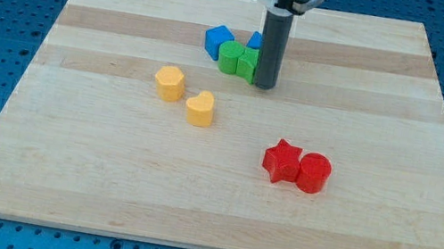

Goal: Place the blue blocks on top of green blocks to make a group

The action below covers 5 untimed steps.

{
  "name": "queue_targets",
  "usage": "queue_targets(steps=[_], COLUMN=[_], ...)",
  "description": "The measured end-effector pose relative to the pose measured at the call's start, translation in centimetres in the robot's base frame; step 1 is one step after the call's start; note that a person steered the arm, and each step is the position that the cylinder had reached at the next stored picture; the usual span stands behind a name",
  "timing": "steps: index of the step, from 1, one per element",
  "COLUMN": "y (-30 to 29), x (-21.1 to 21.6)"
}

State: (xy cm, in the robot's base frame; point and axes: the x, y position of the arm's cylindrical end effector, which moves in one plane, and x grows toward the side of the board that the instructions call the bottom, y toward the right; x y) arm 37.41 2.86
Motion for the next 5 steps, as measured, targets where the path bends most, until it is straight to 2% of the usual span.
queue_targets(steps=[3, 4, 5], y=[1.4, 5.0, 4.9], x=[0.7, -1.9, -4.4])
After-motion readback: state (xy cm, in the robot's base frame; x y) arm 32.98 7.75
